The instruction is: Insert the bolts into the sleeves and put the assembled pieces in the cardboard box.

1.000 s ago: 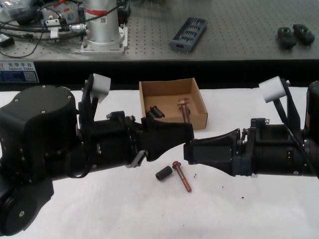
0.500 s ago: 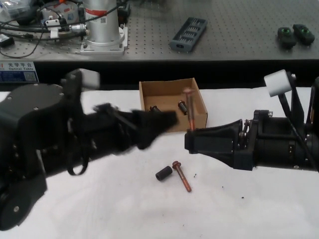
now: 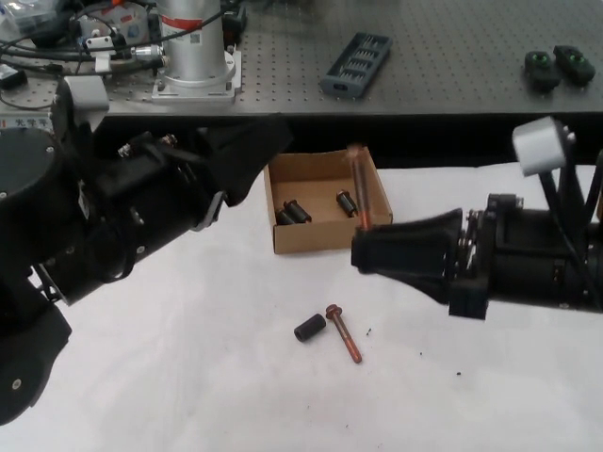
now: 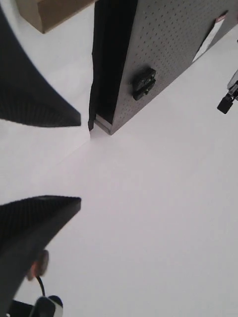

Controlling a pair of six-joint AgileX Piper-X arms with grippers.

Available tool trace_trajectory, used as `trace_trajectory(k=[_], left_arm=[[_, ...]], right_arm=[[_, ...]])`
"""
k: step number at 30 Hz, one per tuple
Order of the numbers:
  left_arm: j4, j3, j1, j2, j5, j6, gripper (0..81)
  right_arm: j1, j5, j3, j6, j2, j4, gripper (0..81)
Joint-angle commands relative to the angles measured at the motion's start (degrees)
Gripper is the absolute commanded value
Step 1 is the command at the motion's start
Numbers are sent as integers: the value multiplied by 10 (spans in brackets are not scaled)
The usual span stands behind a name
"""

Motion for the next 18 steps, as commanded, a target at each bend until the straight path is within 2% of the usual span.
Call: trace_trajectory(k=[1,6,10,18], left_arm=[[19,-3,1,-3,2,2,323],[79,-3,1,-3,12,13,323],[80,-3,1,-3,31,38,323],[80,-3,1,-3,31,41,323]], right_arm=[[-4,-10,-11,0,-7,-30,43],[-14,-40,-20,72,-7,-100,43],[-17,-42,-21,80,-7,-155,43],[-17,-46,-21,68,-7,-143,43]])
